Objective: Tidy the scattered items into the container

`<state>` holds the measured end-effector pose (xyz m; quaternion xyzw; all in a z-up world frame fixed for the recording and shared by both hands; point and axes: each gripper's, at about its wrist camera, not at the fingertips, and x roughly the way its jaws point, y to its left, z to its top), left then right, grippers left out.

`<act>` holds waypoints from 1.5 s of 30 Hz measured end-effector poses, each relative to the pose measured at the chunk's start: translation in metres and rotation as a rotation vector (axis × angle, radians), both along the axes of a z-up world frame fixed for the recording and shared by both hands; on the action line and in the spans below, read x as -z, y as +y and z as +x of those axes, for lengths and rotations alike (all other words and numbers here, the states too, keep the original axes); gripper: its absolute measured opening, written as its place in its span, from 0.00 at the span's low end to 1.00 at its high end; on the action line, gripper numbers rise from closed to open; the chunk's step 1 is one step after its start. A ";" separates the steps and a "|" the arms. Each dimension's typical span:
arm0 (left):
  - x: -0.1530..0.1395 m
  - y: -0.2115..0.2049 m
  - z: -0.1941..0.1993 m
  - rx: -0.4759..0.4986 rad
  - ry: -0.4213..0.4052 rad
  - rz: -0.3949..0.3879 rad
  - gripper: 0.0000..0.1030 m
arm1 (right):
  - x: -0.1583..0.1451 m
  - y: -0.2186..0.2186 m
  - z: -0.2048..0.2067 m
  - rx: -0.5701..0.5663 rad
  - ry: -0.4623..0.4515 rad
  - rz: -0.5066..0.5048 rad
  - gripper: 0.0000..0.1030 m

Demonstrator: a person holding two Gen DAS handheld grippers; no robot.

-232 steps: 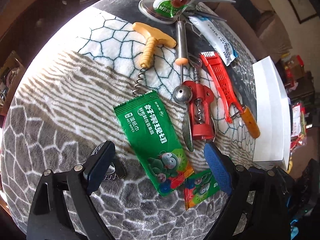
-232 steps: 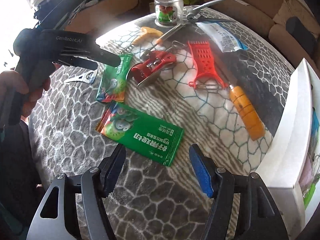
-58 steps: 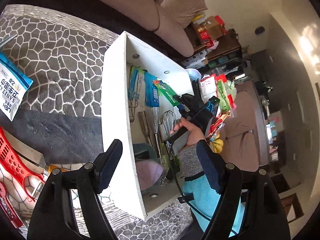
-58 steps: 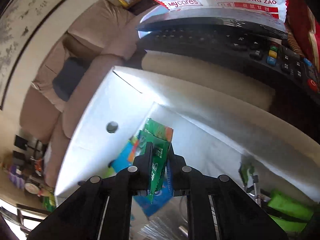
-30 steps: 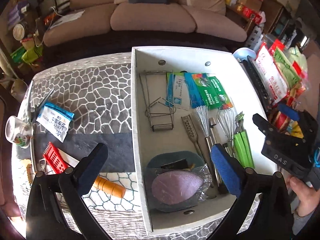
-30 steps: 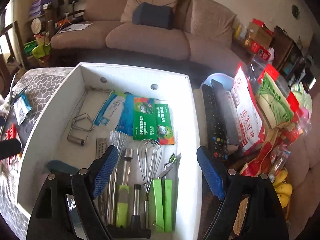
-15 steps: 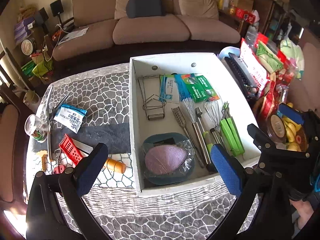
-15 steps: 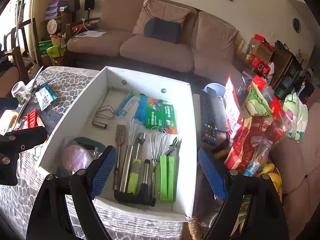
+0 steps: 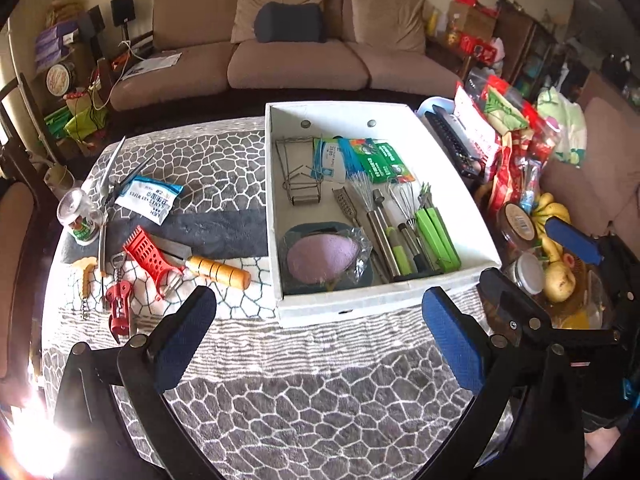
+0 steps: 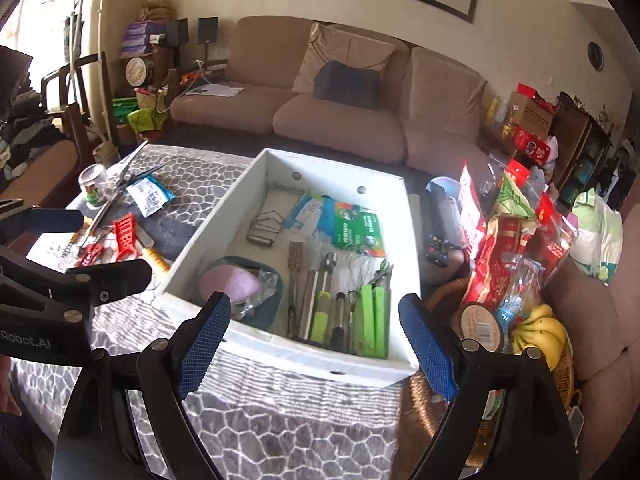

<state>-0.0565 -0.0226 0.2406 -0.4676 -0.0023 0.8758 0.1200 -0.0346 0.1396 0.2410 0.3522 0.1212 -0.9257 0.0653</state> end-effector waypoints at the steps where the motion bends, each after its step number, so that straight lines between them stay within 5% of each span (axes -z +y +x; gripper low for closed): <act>1: 0.005 -0.008 0.008 -0.006 0.000 -0.002 1.00 | 0.004 -0.007 0.008 -0.014 0.000 -0.002 0.88; 17: 0.134 -0.074 0.048 -0.138 -0.056 -0.061 1.00 | 0.142 -0.031 0.040 0.116 -0.168 -0.121 0.92; 31: 0.203 0.012 0.026 -0.124 -0.077 -0.091 1.00 | 0.209 0.043 0.011 0.263 -0.210 -0.123 0.92; 45: 0.232 0.046 0.020 -0.111 -0.054 -0.131 1.00 | 0.224 0.066 0.004 0.269 -0.190 -0.159 0.96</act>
